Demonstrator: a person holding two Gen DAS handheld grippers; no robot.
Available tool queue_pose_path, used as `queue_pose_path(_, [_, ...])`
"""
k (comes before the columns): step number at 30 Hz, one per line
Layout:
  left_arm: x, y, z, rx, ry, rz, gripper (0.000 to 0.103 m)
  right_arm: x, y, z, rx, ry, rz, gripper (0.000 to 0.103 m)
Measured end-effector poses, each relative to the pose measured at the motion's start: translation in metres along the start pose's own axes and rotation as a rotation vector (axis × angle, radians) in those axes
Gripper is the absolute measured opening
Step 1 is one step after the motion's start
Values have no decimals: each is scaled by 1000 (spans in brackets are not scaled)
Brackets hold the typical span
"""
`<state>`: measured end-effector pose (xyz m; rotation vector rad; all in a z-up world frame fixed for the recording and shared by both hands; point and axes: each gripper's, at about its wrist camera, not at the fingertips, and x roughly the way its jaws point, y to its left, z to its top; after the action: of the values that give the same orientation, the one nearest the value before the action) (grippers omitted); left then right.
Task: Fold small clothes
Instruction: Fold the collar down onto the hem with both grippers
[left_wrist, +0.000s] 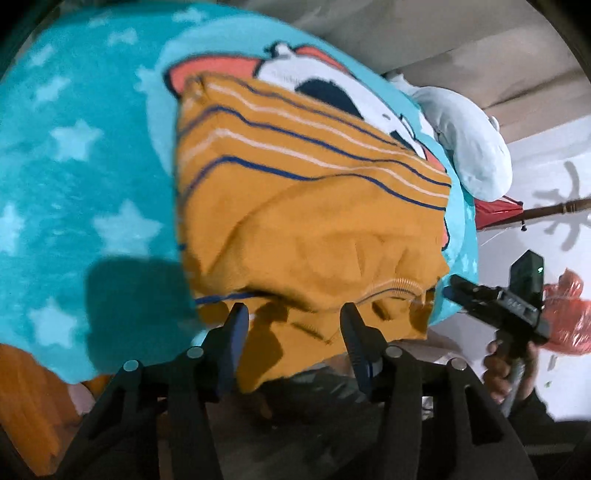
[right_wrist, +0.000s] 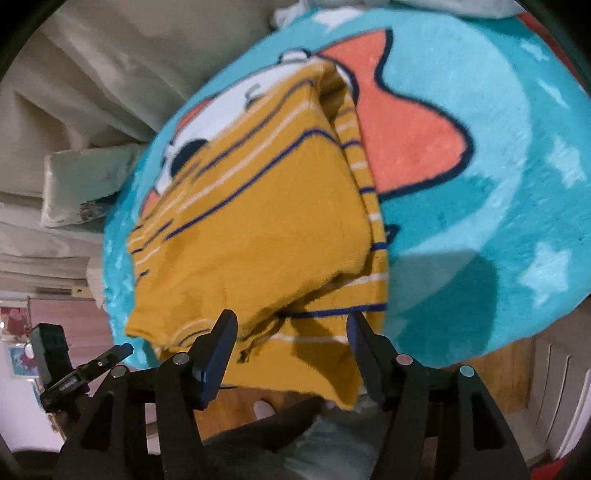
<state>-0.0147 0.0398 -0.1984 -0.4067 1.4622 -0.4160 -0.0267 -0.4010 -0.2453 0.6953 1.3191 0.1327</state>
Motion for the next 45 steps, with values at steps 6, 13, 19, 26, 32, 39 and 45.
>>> queue_pose_path(6, [14,15,11,-134,-3,-39,47,26,2,11,64,24,0,45])
queue_pose_path(13, [18,6,11,-102,19,33,6,25,5,20,60,39,-8,7])
queue_pose_path(19, [10,-6,-14,13,71,47,6,-26,21,-2,-36,9,-30,6])
queue_pose_path(26, [40,-4,-23,58,131,142,6,24,-12,-20,30,113,-120,6])
queue_pose_path(32, [49,-3,-26,128,155,185,7,23,-6,-23,-72,140,-223,3])
queue_pose_path(39, [20,-5,-44,210,145,169,48,-7,-9,-16,-22,17,-98,68])
queue_pose_path(45, [-23,14,-34,125,-15,120,48,-1,-5,8,-57,7,-101,64])
